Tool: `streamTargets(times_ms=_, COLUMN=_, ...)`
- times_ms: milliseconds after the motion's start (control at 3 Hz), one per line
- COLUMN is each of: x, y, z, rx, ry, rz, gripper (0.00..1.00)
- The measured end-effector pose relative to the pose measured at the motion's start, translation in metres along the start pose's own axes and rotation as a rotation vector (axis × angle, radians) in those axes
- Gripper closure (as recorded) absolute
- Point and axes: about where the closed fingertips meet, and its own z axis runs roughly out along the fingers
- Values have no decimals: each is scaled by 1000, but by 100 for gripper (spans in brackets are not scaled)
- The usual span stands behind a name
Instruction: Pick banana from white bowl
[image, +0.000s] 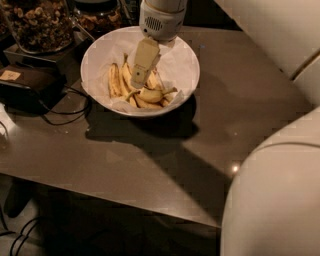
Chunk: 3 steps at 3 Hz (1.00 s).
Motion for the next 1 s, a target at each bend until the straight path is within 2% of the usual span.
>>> streamTargets(times_ms=667, x=-4, y=-1, z=9, rx=-19, ry=3, rz=10, gripper=0)
streamTargets(times_ms=1000, x=-4, y=-1, z=10, rx=-19, ry=-1, rz=11, gripper=7)
